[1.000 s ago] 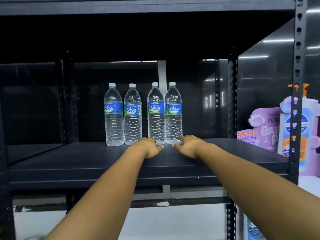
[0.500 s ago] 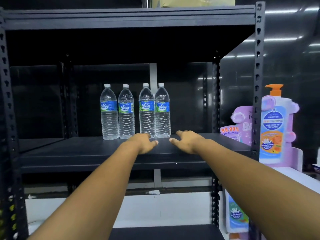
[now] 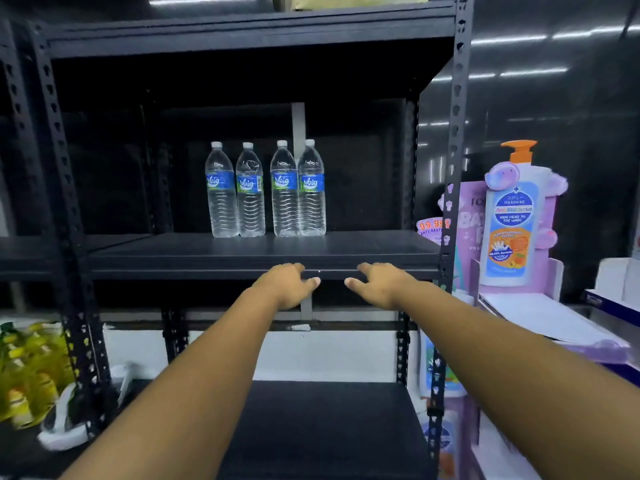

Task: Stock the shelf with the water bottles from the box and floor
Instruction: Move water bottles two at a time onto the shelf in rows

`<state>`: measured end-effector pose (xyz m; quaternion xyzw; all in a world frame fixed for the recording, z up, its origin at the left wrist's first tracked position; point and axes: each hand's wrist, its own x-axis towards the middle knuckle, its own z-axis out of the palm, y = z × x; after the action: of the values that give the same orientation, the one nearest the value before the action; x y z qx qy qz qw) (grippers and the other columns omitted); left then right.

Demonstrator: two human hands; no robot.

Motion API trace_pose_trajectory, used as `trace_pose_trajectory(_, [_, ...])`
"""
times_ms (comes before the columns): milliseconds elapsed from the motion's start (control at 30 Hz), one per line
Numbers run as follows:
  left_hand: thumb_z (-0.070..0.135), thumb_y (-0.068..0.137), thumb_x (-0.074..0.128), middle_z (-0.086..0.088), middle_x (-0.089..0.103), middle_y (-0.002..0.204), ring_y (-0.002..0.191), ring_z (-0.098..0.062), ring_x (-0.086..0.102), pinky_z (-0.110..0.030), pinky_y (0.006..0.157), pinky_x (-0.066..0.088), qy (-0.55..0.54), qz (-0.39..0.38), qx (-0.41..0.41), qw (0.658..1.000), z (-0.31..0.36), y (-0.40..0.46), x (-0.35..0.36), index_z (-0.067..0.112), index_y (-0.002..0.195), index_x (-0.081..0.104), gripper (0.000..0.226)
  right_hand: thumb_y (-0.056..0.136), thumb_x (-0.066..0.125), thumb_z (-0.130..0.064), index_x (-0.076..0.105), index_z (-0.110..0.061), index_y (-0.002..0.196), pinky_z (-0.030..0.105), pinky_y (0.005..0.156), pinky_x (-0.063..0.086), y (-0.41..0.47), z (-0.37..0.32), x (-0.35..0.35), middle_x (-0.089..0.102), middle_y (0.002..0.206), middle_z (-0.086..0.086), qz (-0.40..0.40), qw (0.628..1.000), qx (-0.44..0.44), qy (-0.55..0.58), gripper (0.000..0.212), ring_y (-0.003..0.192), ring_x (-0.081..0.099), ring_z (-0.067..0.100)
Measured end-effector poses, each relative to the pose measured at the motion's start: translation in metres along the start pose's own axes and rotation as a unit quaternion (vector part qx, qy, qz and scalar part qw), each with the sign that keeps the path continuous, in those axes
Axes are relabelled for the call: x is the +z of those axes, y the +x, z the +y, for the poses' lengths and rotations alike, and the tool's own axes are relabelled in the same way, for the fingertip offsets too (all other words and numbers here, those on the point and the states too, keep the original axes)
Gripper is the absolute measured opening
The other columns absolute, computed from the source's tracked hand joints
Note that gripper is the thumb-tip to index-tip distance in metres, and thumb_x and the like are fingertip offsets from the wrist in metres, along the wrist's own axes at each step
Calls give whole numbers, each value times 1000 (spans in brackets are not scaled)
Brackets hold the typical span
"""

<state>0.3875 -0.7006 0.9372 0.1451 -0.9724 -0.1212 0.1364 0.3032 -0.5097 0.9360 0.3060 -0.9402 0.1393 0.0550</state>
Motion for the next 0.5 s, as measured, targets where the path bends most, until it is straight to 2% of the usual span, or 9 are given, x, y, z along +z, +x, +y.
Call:
trace_pose_trajectory(300, [55, 96, 41, -5, 34, 154, 139, -27, 36, -41, 110, 35, -33, -48, -6, 998, 17, -61, 61, 17, 150, 31, 66, 96, 32, -60, 25, -17, 151, 44, 110, 34, -57, 29, 57, 31, 155, 11, -39, 999, 21, 6, 71, 138, 35, 32])
trace_pose_trajectory(500, [57, 96, 39, 0, 28, 158, 142, -24, 31, -41, 114, 30, -56, -94, -10, 994, 7, -90, 119, 20, 151, 28, 67, 97, 31, -60, 23, -17, 152, 43, 112, 31, -87, 45, 107, 30, 156, 10, -84, 995, 56, 9, 70, 140, 33, 30])
